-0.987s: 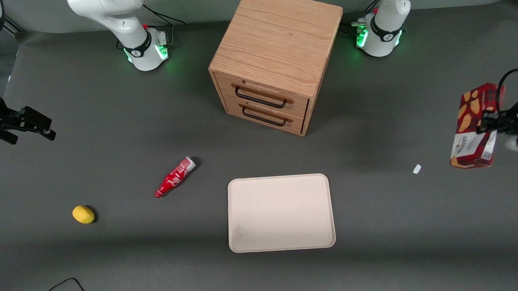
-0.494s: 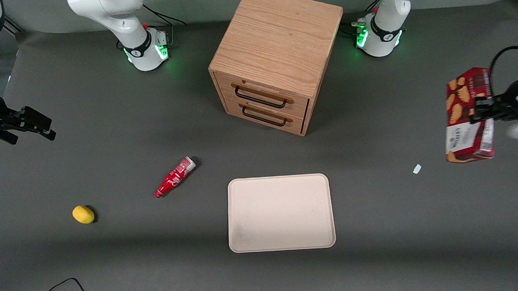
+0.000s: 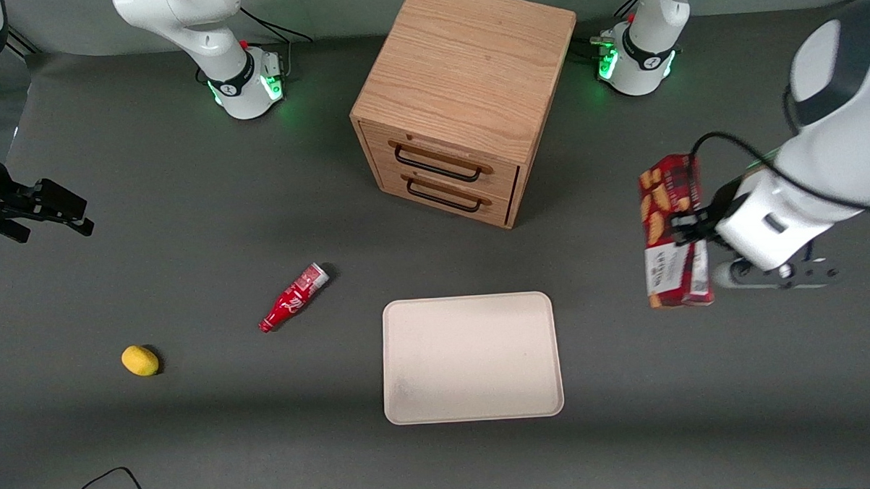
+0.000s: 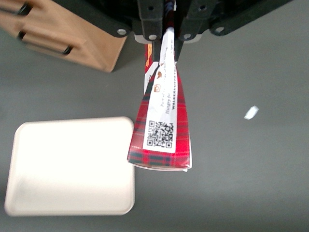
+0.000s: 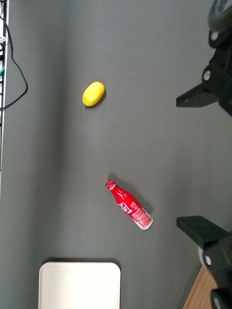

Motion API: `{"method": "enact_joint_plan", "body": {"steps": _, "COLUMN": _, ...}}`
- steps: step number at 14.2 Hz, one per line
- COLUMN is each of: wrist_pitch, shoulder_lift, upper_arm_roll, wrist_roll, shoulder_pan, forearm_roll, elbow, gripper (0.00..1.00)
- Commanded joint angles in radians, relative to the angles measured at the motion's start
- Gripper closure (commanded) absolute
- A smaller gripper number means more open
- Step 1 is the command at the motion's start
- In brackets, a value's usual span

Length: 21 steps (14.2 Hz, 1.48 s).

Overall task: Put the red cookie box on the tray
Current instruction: 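Carry the upright box over the cream tray with the left gripper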

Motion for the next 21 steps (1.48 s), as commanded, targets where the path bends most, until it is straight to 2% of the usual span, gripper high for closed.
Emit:
{"method": "enact_joint_plan", "body": {"steps": 1, "wrist_pitch": 0.096, "shoulder_lift": 0.155, "upper_arm_roll": 0.012, "wrist_roll": -0.139, "shoulder_pan": -0.097, "forearm_roll": 0.010, "elbow": 0.133, "gripper": 1.00}}
{"method": "enact_joint_plan", "body": {"steps": 4, "wrist_pitch": 0.278, "shoulder_lift": 0.271, "upper_arm_roll": 0.015, "wrist_roll": -0.222, "shoulder_pan": -0.169, "forearm_roll": 0.057, "elbow": 0.136, "gripper": 1.00}}
{"method": "enact_joint_plan", "body": {"steps": 7, "wrist_pitch": 0.409, "shoulder_lift": 0.353, "upper_arm_roll": 0.035, "wrist_roll": -0.216, "shoulder_pan": -0.189, "forearm_roll": 0.064, "elbow": 0.136, "gripper": 1.00}}
{"method": "enact_joint_plan", "body": {"steps": 12, "wrist_pitch": 0.489, "shoulder_lift": 0.422, "upper_arm_roll": 0.038, "wrist_roll": -0.180, "shoulder_pan": -0.226, "forearm_roll": 0.099, "elbow": 0.136, "gripper": 1.00}}
{"method": "enact_joint_plan", "body": {"steps": 17, "wrist_pitch": 0.568, "shoulder_lift": 0.493, "upper_arm_roll": 0.041, "wrist_roll": -0.169, "shoulder_pan": -0.249, "forearm_roll": 0.192, "elbow": 0.134, "gripper": 1.00}}
{"method": "enact_joint_plan", "body": {"steps": 21, "wrist_pitch": 0.625, "shoulder_lift": 0.533, "upper_arm_roll": 0.084, "wrist_roll": -0.170, "shoulder_pan": -0.270, "forearm_roll": 0.194, "elbow": 0.136, "gripper": 1.00}}
